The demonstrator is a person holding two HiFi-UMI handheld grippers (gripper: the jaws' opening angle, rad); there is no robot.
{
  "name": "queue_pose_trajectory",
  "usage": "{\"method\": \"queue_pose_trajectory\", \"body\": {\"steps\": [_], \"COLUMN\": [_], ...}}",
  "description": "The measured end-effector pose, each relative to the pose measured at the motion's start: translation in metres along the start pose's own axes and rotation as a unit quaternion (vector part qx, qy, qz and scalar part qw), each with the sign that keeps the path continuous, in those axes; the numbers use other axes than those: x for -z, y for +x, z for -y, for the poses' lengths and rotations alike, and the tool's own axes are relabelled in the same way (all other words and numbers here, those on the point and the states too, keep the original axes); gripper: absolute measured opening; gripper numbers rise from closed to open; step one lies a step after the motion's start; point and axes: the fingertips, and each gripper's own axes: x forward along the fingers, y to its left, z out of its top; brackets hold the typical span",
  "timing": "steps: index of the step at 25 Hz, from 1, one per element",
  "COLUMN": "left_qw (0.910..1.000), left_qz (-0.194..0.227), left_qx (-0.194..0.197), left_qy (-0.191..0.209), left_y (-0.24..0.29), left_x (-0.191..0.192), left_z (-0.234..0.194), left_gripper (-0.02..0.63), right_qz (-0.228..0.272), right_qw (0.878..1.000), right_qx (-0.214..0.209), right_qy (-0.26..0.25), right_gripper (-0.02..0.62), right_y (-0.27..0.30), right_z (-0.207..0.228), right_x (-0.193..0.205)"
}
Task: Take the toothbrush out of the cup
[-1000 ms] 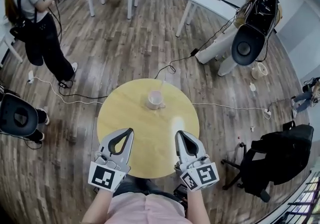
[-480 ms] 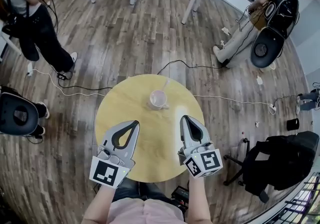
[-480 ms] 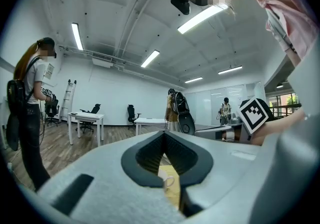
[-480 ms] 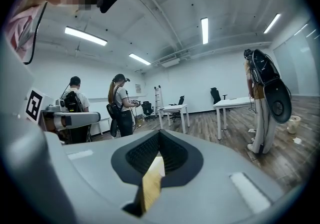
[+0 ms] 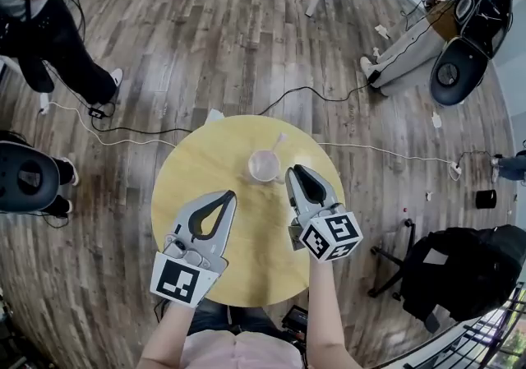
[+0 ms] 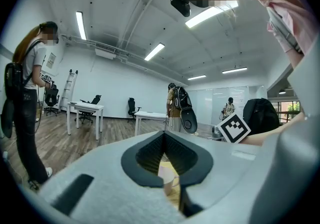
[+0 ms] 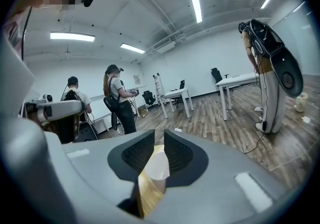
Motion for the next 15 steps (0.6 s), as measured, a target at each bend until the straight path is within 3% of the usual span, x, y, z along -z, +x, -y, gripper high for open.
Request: {"method": "queue_pose_trajectory", "body": {"steps": [7, 15], "left_qw": [0.9995, 0.9983], "left_qz": [-0.020, -0.038], "left_qx": [-0.017, -0.026], "left_qy": [-0.015, -0.036], "left_y": [0.010, 0.014], "left_x": [0.018, 0.040], "left_z": [-0.016, -0.030], "left_gripper": [-0.005, -0.004], "right_qz": [-0.040, -0.062], "right_qw": [0.999, 0.997], "right_qx": [-0.017, 0.000], "right_qy": [0.013, 0.036], "right_gripper": [0.136, 0.161], "right_y": [0.039, 0.080], "right_z": [0.015, 0.037], "right_x": [0.025, 0.042]}}
